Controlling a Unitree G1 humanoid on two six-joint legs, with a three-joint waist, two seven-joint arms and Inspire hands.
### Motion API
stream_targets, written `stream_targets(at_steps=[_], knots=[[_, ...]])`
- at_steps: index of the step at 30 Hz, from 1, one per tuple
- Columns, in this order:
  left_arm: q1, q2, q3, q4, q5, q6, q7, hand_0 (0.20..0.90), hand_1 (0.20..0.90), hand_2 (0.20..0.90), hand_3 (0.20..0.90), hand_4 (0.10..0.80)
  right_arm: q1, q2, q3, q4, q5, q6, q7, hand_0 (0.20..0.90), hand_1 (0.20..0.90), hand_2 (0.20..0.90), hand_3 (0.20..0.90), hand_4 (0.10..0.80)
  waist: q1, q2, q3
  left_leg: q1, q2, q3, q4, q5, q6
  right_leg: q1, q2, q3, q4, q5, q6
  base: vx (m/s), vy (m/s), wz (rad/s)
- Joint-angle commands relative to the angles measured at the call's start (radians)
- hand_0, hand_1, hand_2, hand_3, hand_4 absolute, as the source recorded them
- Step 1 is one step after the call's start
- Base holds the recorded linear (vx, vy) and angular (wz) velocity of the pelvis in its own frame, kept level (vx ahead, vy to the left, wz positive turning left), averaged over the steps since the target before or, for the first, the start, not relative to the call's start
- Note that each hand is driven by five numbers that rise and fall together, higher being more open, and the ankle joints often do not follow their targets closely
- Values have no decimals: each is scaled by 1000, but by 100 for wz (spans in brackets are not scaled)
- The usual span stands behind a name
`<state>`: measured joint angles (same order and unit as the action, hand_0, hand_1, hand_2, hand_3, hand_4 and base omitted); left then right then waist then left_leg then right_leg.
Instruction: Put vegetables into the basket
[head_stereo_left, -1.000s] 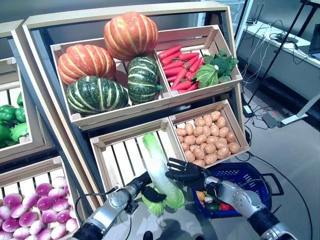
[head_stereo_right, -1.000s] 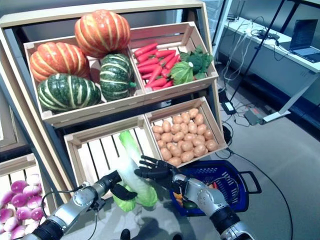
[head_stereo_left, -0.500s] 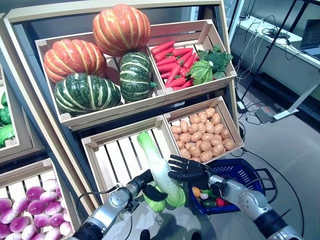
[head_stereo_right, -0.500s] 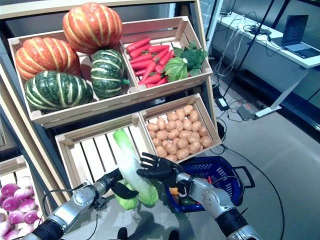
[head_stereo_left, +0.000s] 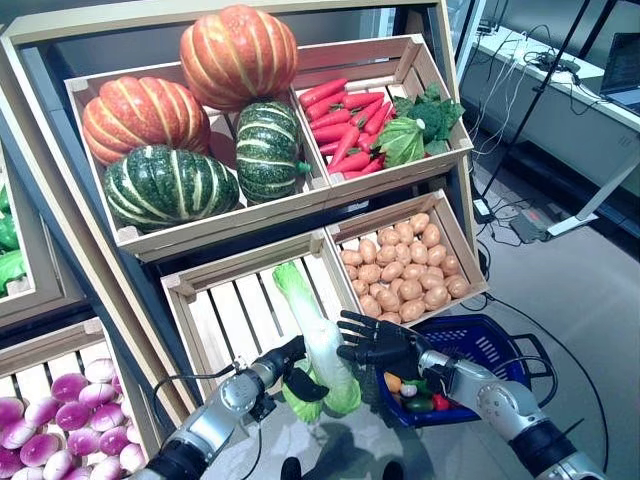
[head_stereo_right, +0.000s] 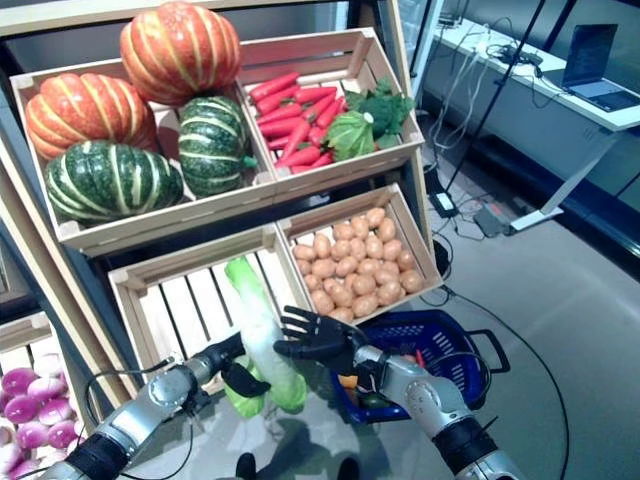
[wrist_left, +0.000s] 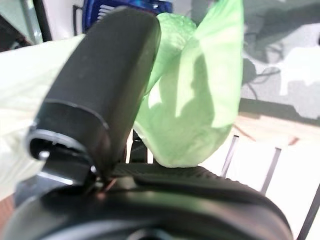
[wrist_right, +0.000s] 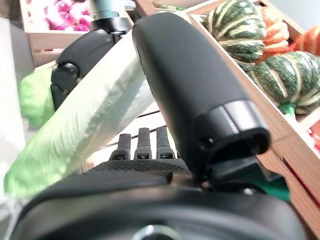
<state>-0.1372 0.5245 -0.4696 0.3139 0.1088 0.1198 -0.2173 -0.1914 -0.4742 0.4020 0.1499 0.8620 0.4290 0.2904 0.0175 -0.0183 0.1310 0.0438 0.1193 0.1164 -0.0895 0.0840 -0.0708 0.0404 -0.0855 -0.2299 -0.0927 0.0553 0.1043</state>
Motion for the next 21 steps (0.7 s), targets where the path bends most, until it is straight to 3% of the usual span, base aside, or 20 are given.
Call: stream_targets(at_steps=[1, 9, 21], knots=[[-164, 11, -8, -53, 24, -49, -12, 300, 300, 300, 300, 400, -77, 25, -12, -157, -6, -68, 112, 900, 900, 900, 900, 800, -2, -30, -27, 23, -17, -37, 2, -70, -10, 31, -25, 11, 5, 0, 41, 0, 0, 0], [-178, 20, -15, -64, 83, -21, -39, 300, 300, 300, 300, 400, -85, 25, 17, -188, -25, -37, 108, 900, 900, 900, 900, 800, -1, -26, -28, 22, -18, -37, 2, -67, -10, 28, -26, 11, 5, 1, 43, 0, 0, 0], [-189, 4, -23, -42, 140, 122, -29, 300, 300, 300, 300, 400, -111, 77, 50, -198, -110, -100, -17, 900, 900, 900, 900, 800, -1, -18, -27, 20, -15, -39, 2, -63, -11, 24, -28, 16, 5, 2, 43, 0, 0, 0]])
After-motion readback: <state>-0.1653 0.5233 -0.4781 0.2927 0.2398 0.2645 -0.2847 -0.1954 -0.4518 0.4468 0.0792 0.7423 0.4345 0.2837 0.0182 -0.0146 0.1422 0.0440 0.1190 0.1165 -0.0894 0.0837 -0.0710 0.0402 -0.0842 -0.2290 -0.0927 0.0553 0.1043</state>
